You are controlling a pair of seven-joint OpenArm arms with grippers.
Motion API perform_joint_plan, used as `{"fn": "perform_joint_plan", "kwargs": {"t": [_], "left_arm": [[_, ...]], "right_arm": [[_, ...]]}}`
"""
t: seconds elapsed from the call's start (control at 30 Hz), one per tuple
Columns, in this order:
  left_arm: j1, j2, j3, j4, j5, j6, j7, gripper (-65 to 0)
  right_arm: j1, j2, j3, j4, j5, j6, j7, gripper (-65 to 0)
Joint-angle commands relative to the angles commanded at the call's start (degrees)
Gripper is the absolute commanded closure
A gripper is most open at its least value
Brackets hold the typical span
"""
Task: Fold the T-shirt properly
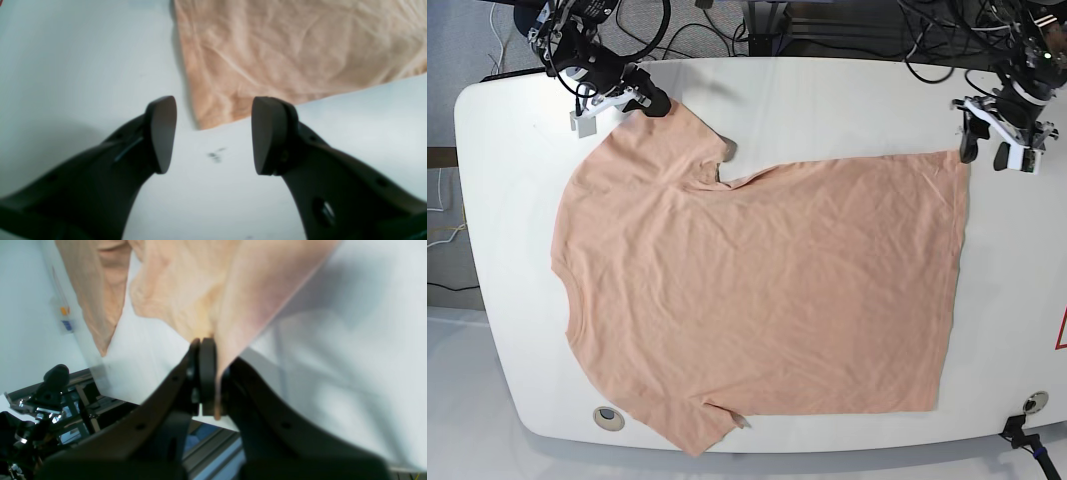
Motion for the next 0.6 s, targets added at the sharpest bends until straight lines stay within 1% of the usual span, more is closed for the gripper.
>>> {"fn": "perform_joint_plan", "kwargs": {"t": [0.07, 0.17, 0.23, 0.47, 0.6], "left_arm": [[-1.85, 0.0, -1.93, -2.29, -2.37, -1.89, 3.43, -33.9], [-4.48, -0.09, -3.69, -6.33, -4.57, -1.89, 7.21, -33.9], [-5.45, 0.09, -4.31, -8.18, -5.01, -1.89, 9.14, -33.9], [-7.38, 0.26, -4.13, -15.91, -5.71, -1.89, 9.58, -33.9], [-8.0, 0.26, -4.04, -18.02, -5.71, -1.89, 9.58, -33.9]], "right_arm": [[0.26, 0.0, 0.0, 0.0, 0.0, 0.0, 0.0, 0.0], [0.44, 0.0, 0.0, 0.0, -0.09, 0.0, 0.0, 0.0], [0.44, 0.0, 0.0, 0.0, -0.09, 0.0, 0.0, 0.0], [0.44, 0.0, 0.0, -0.09, -0.09, 0.0, 0.0, 0.0], [0.44, 0.0, 0.0, -0.09, -0.09, 0.0, 0.0, 0.0]]}}
